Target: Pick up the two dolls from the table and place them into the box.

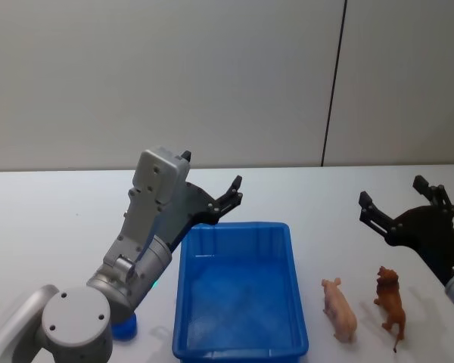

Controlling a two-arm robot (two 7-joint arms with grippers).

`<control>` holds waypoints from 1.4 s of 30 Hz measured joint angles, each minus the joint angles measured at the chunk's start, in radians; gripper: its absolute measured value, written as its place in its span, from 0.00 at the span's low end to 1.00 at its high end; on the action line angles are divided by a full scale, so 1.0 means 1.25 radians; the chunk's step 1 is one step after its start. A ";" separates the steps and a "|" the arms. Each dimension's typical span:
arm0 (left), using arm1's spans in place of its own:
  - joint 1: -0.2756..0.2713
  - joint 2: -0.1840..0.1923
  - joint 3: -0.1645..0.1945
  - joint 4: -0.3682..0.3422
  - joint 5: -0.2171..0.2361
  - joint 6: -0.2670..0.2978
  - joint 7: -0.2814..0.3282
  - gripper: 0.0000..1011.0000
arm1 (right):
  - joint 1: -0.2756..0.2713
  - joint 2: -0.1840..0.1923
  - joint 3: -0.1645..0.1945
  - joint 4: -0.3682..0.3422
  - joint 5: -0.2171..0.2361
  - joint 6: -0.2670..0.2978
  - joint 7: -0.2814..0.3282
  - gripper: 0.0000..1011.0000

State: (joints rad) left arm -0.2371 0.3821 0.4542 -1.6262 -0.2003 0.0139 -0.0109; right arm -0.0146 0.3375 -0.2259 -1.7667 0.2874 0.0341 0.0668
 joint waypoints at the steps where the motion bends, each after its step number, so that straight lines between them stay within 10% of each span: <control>1: 0.000 0.000 0.000 0.000 0.000 0.000 0.000 0.99 | 0.000 0.000 0.000 0.000 0.000 0.000 0.000 0.99; 18: 0.000 0.000 0.000 0.000 0.000 0.000 0.000 0.99 | -0.009 0.011 0.006 -0.003 0.000 0.001 0.001 0.99; 42: 0.000 0.000 0.000 0.000 0.000 0.000 0.000 0.99 | -0.184 0.156 0.075 -0.080 0.041 0.117 -0.019 0.99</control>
State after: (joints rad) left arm -0.2371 0.3821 0.4542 -1.6262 -0.2004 0.0139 -0.0109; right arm -0.2450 0.5324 -0.1325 -1.8666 0.3381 0.1803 0.0429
